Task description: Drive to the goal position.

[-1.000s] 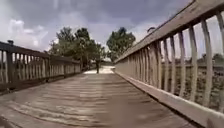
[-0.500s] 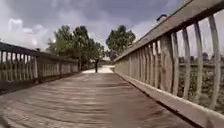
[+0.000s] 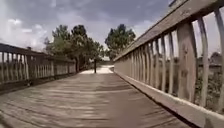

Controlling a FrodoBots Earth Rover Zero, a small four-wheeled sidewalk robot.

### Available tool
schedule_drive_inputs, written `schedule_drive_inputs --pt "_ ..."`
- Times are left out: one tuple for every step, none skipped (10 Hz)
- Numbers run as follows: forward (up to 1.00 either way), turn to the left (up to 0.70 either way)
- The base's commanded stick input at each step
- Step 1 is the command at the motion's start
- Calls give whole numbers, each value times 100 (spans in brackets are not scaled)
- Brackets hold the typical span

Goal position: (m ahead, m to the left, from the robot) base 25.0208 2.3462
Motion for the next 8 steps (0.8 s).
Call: schedule_drive_inputs --pt "70 0" --pt "70 0" --pt "70 0" --pt "70 35" --pt "70 35" --pt "70 30" --pt "70 0" --pt "70 0"
